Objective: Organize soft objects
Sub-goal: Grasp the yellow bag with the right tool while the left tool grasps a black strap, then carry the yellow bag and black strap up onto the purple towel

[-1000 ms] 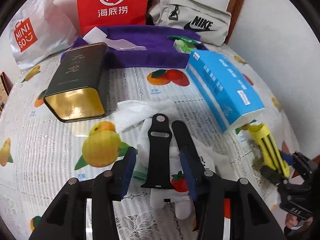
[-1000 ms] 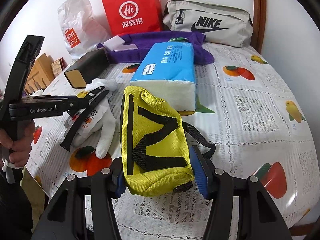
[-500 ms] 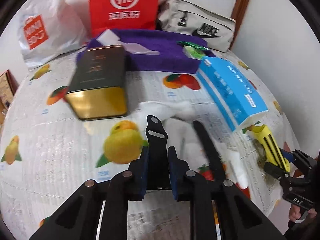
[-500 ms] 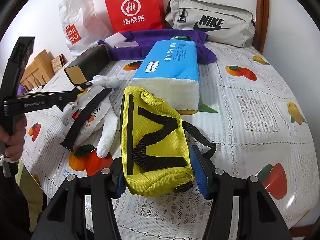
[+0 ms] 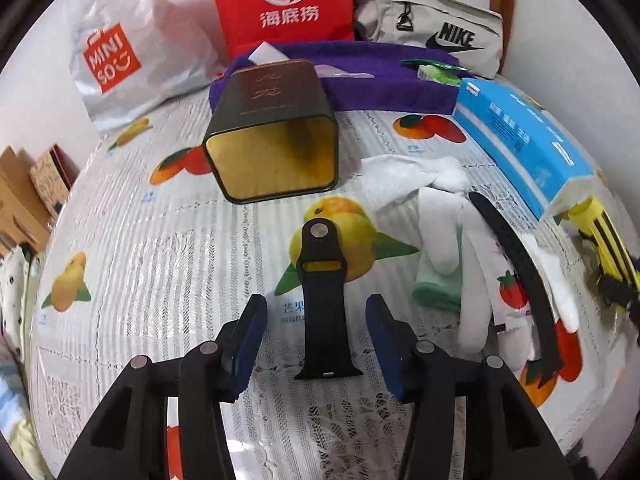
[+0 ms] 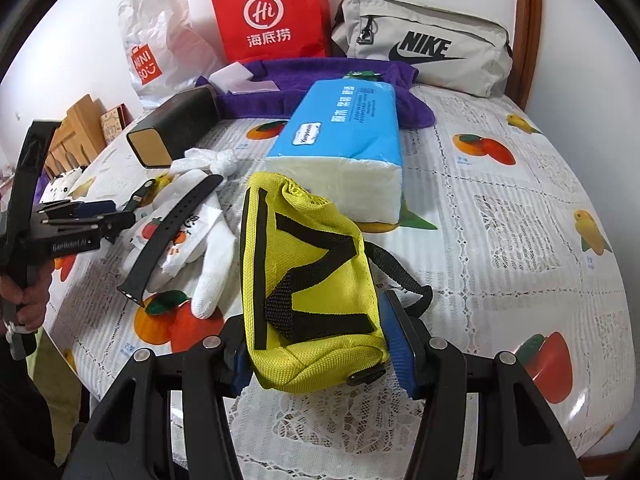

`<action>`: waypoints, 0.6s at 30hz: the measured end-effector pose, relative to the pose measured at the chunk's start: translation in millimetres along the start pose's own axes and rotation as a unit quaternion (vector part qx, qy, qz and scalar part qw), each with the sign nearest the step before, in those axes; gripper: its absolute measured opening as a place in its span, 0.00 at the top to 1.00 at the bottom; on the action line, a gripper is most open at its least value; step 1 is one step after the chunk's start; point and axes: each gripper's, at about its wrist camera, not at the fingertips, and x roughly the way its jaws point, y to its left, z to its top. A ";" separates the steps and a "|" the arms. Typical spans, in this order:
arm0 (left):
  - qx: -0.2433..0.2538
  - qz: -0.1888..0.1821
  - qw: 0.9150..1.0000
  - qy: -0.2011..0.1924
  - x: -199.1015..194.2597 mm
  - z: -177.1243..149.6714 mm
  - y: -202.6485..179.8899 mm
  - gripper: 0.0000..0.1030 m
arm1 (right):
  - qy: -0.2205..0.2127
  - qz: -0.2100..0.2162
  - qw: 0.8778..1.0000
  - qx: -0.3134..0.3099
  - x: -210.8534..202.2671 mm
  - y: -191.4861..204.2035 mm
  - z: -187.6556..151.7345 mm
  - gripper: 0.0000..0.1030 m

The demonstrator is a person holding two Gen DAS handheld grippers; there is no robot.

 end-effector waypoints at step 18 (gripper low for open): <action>-0.054 -0.066 0.996 -0.018 -15.4 4.2 15.5 0.81 | -0.013 0.001 1.000 -0.025 -19.9 12.8 6.7 0.48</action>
